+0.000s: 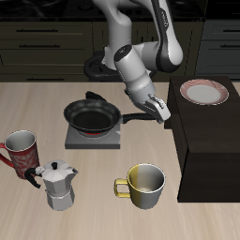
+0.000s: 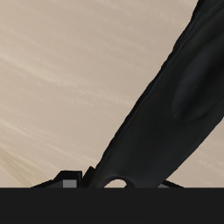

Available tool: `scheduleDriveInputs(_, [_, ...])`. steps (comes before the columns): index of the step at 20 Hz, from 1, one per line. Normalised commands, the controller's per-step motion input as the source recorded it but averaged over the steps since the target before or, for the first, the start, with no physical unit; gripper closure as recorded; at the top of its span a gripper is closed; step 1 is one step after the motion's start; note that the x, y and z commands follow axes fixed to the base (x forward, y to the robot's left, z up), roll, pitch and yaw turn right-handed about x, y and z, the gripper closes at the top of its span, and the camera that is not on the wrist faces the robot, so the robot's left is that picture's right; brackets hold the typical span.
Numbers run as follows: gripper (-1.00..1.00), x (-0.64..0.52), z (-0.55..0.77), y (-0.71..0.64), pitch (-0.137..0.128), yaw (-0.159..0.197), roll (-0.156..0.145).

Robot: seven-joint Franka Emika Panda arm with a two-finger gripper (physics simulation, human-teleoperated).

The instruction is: Place the frying pan on the top layer of the shelf

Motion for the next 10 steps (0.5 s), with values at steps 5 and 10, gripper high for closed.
scheduleDriveInputs(5, [1.00, 0.04, -0.11, -0.19, 0.010, 0.004, -0.007])
scheduleDriveInputs(10, [1.00, -0.12, 0.14, -0.15, -0.009, 0.060, -0.014])
